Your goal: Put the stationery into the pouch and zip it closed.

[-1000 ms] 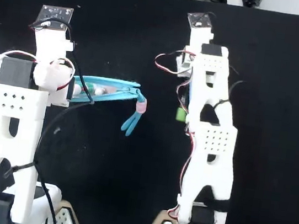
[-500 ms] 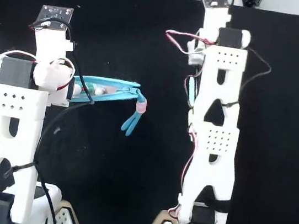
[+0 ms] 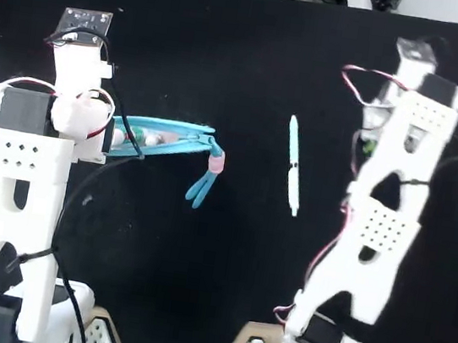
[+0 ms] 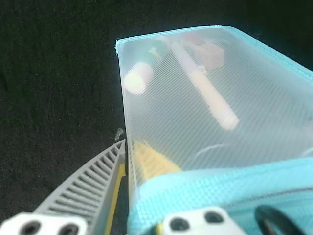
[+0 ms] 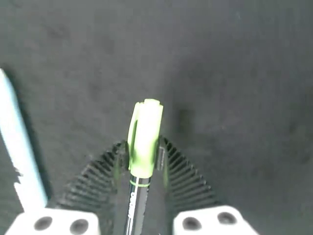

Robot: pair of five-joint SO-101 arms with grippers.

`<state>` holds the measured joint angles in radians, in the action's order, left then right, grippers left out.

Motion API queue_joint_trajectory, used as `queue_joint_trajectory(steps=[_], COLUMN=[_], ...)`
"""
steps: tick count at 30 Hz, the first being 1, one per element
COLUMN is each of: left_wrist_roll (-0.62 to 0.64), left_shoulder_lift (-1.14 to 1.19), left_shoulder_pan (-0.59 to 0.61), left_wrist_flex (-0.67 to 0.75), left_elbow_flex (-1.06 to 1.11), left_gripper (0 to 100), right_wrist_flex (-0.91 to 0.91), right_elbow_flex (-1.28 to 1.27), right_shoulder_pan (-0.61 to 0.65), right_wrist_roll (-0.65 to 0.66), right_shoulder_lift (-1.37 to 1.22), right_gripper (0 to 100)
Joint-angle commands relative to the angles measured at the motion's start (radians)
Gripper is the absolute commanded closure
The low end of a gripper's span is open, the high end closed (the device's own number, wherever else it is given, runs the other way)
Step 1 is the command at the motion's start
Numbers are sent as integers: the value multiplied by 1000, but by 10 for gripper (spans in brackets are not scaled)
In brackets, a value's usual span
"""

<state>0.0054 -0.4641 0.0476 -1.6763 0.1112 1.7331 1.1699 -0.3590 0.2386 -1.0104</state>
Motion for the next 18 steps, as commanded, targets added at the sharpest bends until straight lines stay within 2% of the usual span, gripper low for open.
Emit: queue_joint_trajectory(steps=[1,12,18], left_wrist_roll=[2,2,2], left_shoulder_lift=[3,3,3], left_shoulder_pan=[-10,-10,-10], left_wrist_flex=[5,5,5], left_elbow_flex=[4,4,4], left_gripper=[970,970,970], right_wrist_flex=[34,-6,-141], right_elbow_flex=[-128,-469,-742], right_shoulder_pan=[-74,-195,-239], right_wrist_roll=[84,273,347], right_shoulder_lift=[111,257,372], right_gripper=[988,988,988])
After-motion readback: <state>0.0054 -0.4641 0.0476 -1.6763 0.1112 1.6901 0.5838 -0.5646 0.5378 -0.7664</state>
